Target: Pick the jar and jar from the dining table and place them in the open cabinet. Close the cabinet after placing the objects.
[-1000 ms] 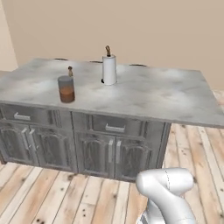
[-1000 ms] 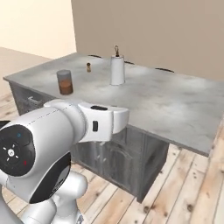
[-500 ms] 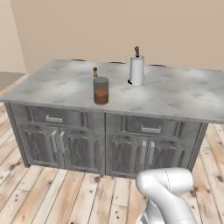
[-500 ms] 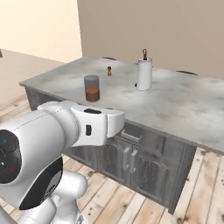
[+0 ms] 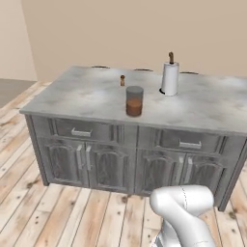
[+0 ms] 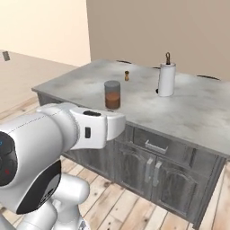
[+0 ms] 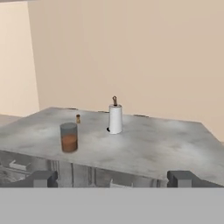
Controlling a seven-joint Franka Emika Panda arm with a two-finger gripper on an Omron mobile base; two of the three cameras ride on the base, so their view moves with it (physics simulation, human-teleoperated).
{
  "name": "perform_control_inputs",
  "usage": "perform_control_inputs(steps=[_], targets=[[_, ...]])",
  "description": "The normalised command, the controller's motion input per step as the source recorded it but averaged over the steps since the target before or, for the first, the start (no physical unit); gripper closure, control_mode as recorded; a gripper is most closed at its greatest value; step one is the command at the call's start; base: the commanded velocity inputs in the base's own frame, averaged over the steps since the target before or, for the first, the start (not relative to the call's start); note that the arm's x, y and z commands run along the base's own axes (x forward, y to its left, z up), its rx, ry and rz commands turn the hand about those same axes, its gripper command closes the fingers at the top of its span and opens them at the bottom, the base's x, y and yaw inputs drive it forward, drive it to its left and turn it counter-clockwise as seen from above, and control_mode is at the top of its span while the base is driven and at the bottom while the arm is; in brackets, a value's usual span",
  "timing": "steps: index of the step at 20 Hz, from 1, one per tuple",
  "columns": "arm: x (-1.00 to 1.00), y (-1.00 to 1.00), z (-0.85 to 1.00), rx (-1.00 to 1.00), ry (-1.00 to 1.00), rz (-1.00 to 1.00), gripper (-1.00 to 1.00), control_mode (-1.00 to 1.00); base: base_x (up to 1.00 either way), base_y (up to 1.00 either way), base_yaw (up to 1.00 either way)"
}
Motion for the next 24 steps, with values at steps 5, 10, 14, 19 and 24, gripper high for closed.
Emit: perform_control_inputs(steps=[5,10,14,19,24], targets=[[0.00,0.00,0.00,0.00,0.00,0.00,-1.00,1.00,0.10,0.24,0.00],[0.00,0.00,0.00,0.00,0.00,0.00,-1.00,1.00,0.28,0.47,0.00],[0.00,0.00,0.00,0.00,0.00,0.00,-1.00,1.00,0.75,0.62,0.00],[0.00,0.00,0.00,0.00,0.00,0.00,-1.00,1.00,0.94,0.57,0.00],[0.00,0.00,0.00,0.00,0.00,0.00,-1.00,1.00,0.97,0.23,-0.03]])
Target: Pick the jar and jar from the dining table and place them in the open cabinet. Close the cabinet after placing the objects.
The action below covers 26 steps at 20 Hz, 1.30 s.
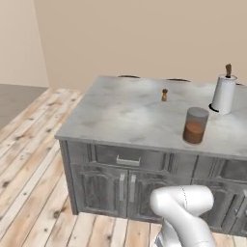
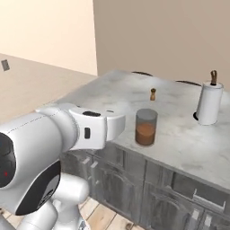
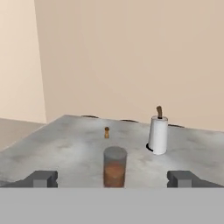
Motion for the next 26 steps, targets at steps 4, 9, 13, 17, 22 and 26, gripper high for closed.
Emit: perform_control_inputs(steps=[4,9,13,17,22,26], targets=[[0.00,0.00,0.00,0.00,0.00,0.00,-1.00,1.00,1.00,0.04,-0.04],[0.00,0.00,0.00,0.00,0.00,0.00,-1.00,1.00,1.00,0.00,-0.01],[0.00,0.00,0.00,0.00,0.00,0.00,-1.00,1.00,1.00,0.00,0.00],[0.00,0.00,0.00,0.00,0.00,0.00,-1.00,1.00,0.90,0.01,0.00],[0.00,0.00,0.00,0.00,0.00,0.00,-1.00,1.00,0.44,0.09,-0.01],[0.00,0.00,0.00,0.00,0.00,0.00,-1.00,-1.00,0.07,0.01,0.00]])
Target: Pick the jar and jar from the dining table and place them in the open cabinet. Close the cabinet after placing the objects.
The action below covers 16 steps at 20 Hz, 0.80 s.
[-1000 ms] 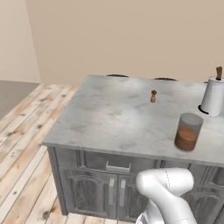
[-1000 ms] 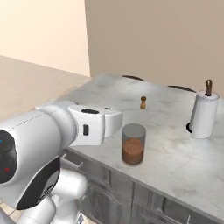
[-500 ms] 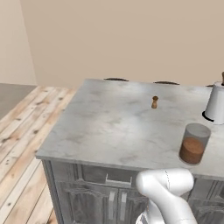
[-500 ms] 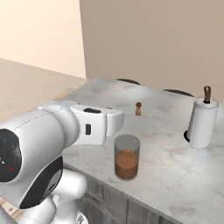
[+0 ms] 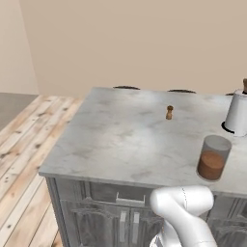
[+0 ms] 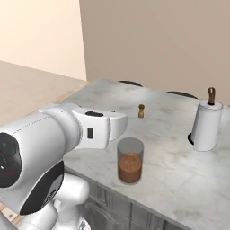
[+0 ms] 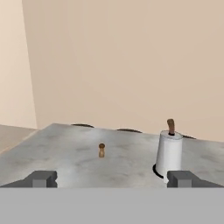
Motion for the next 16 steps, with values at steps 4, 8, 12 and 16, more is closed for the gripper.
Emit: perform_control_inputs(steps=[4,8,12,16], targets=[[0.08,0.00,0.01,0.00,0.17,0.00,-1.00,-1.00,0.00,0.00,0.00],[0.08,0.15,0.08,-0.04,0.43,-0.05,-1.00,-1.00,0.00,0.00,0.00],[0.12,0.20,0.00,-0.06,0.47,-0.07,-1.00,-1.00,0.00,0.00,0.00],[0.10,0.22,0.00,-0.09,0.42,-0.07,-1.00,-1.00,0.00,0.00,0.00]])
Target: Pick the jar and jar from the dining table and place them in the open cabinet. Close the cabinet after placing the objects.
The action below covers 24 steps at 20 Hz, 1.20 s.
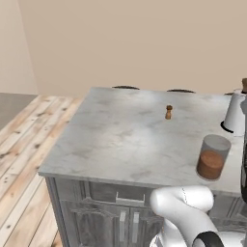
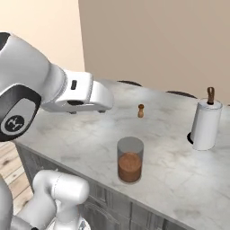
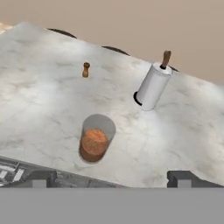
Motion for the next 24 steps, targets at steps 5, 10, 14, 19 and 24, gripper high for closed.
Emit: perform_control_inputs(steps=[5,10,14,19,24], targets=[[0.04,0.21,-0.09,-0.09,0.34,-0.05,-1.00,-1.00,0.00,0.00,0.00],[0.00,0.02,-0.23,0.00,0.19,0.00,-1.00,-1.00,0.00,0.00,0.00],[0.00,0.00,-0.36,0.04,0.06,0.00,-1.00,-1.00,0.00,0.00,0.00],[0.00,0.00,-0.34,0.16,0.01,0.00,-1.00,-1.00,0.00,0.00,0.00],[0.00,0.00,-0.24,0.17,0.00,0.00,-1.00,-1.00,0.00,0.00,0.00]])
